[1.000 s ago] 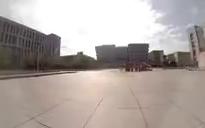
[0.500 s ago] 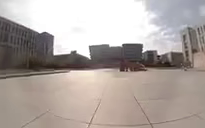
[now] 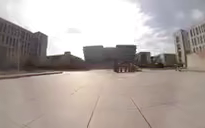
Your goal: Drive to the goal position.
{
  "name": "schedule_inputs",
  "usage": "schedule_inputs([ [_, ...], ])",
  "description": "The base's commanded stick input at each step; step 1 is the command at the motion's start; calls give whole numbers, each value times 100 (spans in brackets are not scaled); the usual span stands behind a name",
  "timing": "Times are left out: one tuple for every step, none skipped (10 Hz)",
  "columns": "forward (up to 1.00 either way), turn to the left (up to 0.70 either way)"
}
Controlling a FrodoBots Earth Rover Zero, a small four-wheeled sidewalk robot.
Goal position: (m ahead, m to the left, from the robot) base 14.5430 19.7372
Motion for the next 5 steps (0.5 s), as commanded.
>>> schedule_inputs([
  [100,0],
  [100,0],
  [100,0],
  [100,0],
  [100,0],
])
